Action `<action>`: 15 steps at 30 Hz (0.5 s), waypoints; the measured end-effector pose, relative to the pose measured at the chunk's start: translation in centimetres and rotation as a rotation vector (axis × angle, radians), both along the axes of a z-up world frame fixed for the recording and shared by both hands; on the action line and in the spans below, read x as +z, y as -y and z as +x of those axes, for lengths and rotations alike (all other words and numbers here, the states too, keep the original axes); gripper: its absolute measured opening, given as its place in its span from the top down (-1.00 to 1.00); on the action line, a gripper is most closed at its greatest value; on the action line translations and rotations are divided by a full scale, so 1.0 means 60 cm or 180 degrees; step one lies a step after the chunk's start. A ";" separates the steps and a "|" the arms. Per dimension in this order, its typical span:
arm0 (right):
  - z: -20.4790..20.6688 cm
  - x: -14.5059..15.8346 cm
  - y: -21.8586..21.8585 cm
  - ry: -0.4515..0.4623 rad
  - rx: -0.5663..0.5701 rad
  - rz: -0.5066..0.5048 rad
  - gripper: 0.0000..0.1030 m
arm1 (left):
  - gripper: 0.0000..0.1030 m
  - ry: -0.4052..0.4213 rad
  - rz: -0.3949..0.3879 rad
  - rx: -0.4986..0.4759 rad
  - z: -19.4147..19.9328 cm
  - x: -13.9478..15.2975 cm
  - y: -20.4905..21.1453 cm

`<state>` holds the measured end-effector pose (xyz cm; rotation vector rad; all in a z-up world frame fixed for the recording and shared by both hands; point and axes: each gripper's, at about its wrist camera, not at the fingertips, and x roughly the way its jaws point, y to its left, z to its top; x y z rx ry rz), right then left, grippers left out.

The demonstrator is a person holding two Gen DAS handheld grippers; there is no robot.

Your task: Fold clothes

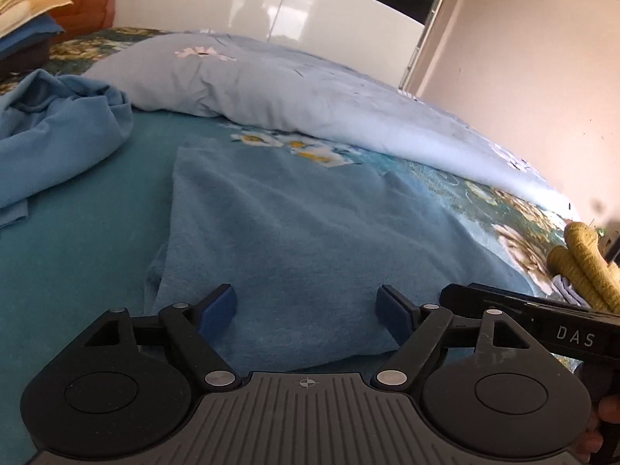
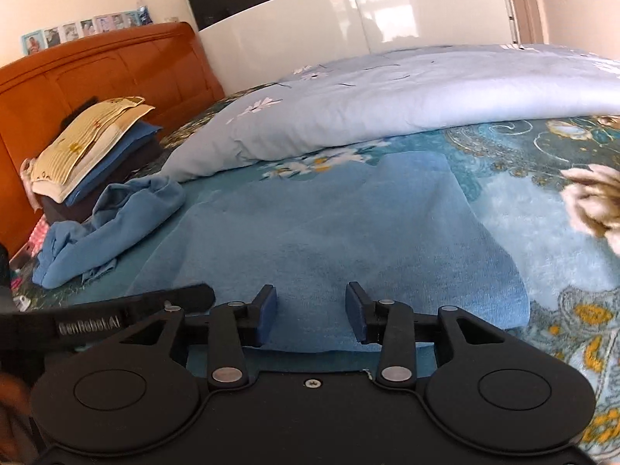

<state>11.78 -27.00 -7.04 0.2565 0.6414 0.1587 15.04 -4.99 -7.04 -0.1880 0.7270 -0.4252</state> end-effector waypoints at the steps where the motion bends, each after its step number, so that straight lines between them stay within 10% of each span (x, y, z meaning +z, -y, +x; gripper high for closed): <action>1: 0.002 0.000 0.000 -0.0015 0.0003 -0.0004 0.22 | -0.56 -0.0009 0.0007 -0.0006 0.000 -0.001 0.000; 15: -0.043 0.012 0.068 0.0023 -0.0538 0.0221 0.04 | -0.63 -0.0235 -0.0705 0.0188 -0.020 -0.014 -0.055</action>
